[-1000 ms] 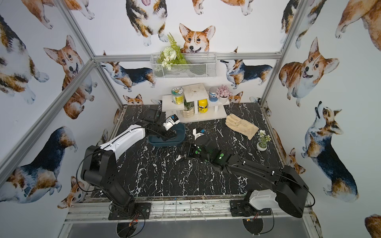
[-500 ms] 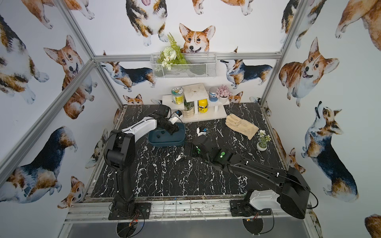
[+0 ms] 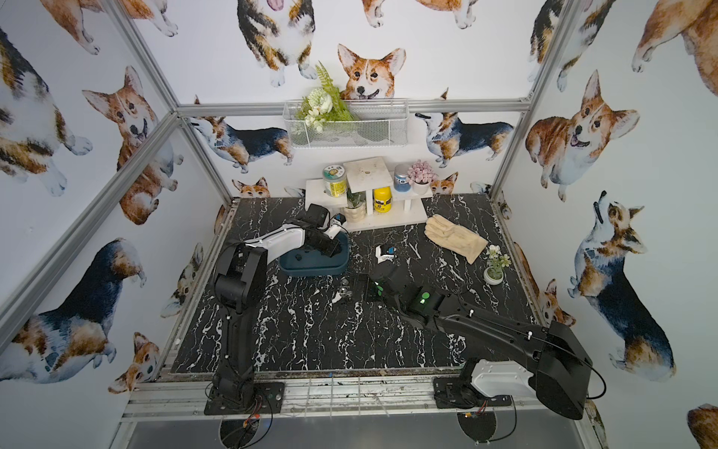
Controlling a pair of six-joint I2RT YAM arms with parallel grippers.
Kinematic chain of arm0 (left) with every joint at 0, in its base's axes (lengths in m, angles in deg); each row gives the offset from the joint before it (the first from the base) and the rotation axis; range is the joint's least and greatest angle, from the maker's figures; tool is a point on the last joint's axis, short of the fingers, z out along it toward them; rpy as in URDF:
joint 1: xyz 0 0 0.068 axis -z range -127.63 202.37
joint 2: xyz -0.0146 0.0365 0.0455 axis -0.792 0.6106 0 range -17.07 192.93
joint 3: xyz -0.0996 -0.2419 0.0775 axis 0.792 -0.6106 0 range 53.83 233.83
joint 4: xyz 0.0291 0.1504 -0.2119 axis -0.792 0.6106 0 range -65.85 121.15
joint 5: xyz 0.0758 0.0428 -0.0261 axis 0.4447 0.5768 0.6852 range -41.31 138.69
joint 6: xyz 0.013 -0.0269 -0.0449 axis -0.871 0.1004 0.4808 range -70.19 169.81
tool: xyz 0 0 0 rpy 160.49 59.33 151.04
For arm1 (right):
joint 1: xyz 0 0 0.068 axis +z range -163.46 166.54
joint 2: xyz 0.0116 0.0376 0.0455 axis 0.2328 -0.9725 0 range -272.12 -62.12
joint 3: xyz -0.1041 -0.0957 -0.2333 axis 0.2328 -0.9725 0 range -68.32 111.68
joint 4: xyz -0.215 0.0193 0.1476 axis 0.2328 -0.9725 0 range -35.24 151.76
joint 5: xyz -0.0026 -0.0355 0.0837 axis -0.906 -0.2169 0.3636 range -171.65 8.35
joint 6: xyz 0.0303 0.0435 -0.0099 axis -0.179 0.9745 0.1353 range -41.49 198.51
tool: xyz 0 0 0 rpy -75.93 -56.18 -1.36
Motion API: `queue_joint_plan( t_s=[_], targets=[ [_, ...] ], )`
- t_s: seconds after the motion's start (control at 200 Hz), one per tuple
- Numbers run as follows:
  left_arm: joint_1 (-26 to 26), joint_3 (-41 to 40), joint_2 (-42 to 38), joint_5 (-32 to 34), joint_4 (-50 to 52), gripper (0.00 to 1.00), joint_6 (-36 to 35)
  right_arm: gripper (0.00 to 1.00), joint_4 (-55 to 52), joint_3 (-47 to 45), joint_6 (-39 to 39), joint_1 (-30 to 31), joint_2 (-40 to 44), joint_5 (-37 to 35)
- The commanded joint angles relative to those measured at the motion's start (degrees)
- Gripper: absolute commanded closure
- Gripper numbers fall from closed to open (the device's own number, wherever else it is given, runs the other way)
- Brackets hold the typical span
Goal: Put the nuts on the desktop into the storage box
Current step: Place the nut in the storage box.
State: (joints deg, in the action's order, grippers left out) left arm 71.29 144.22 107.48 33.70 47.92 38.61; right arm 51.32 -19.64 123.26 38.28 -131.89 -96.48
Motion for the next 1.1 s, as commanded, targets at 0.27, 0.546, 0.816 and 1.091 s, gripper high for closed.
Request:
queue_joint_plan(
  t_s=[0.27, 0.546, 0.816, 1.091],
  targets=[
    [-0.28, 0.84, 0.56, -0.78, -3.01, 0.63, 6.21, 0.00, 2.74, -1.06, 0.85, 0.11, 1.63, 0.41],
    [-0.33, 0.54, -0.97, -3.87, -1.91, 0.50, 7.33, 0.00, 0.43, -2.30, 1.86, 0.20, 3.37, 2.35],
    [-0.77, -3.09, -7.92, -4.83, -0.74, 0.50, 5.43, 0.00, -4.53, -0.30, 2.22, 0.28, -2.41, 2.14],
    [-1.94, -9.61, -18.32, -9.09, 7.08, 0.44, -4.95, 0.00, -11.30, 6.60, 0.06, 1.37, -13.53, 3.25]
  ],
)
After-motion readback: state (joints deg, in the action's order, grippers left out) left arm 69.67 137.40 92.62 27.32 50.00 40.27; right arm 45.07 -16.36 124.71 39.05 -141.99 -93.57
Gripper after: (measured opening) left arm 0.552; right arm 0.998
